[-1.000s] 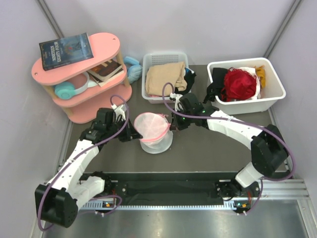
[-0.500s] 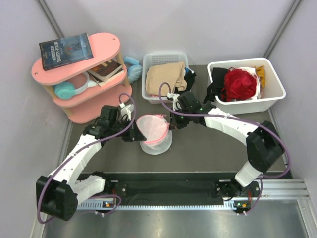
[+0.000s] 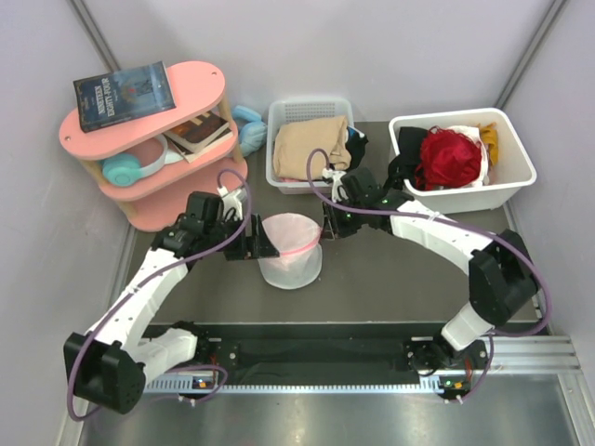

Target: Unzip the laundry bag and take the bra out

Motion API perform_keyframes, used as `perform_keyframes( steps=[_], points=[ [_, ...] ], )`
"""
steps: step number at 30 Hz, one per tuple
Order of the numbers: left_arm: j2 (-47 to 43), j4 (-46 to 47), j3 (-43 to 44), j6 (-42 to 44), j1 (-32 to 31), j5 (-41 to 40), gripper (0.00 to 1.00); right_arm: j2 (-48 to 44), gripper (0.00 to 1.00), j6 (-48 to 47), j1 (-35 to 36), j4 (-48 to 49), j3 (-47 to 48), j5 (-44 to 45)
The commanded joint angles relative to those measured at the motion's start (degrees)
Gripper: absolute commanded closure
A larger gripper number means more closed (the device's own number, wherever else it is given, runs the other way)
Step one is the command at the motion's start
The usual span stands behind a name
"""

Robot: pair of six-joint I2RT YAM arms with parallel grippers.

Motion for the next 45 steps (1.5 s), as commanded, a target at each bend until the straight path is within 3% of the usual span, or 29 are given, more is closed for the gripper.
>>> perform_keyframes(
  steps=[1, 3, 5, 10, 17, 23, 30, 45],
  points=[
    [-3.8, -0.4, 5.6, -4.0, -0.1, -10.0, 0.15, -6.2, 0.63, -1.0, -0.6, -2.6, 0.8, 1.9],
    [-5.9, -0.4, 6.3, -6.2, 0.0, -15.2, 0.12, -8.5, 0.46, -1.1, -0.6, -3.9, 0.8, 2.7],
    [-7.6, -1.0, 6.7, -7.7, 0.4, -19.5, 0.10, -10.2, 0.38, -0.9, -0.6, -6.2, 1.1, 4.4],
    [-8.2, -3.7, 5.1, -11.0, 2.7, -26.8, 0.07, -15.4, 0.29, -0.7, 0.8, -10.8, 4.3, 8.8],
    [-9.2, -2.6, 0.7, -13.3, 9.2, -23.7, 0.08, -12.2, 0.28, -0.7, 7.1, -8.2, 11.5, 7.3],
    [-10.2, -2.5, -1.5, -13.9, 11.4, -20.9, 0.10, 1.2, 0.29, -1.2, 12.1, -5.8, 20.1, 8.4],
    [-11.6, 1.5, -4.5, -17.9, 11.4, -17.4, 0.11, 10.4, 0.30, -1.5, 15.0, -3.5, 24.0, 10.3],
    [-11.6, 9.5, -13.3, -23.2, 11.4, -8.7, 0.17, 8.0, 0.29, 3.1, 22.2, 1.2, 9.3, 14.6]
  ],
)
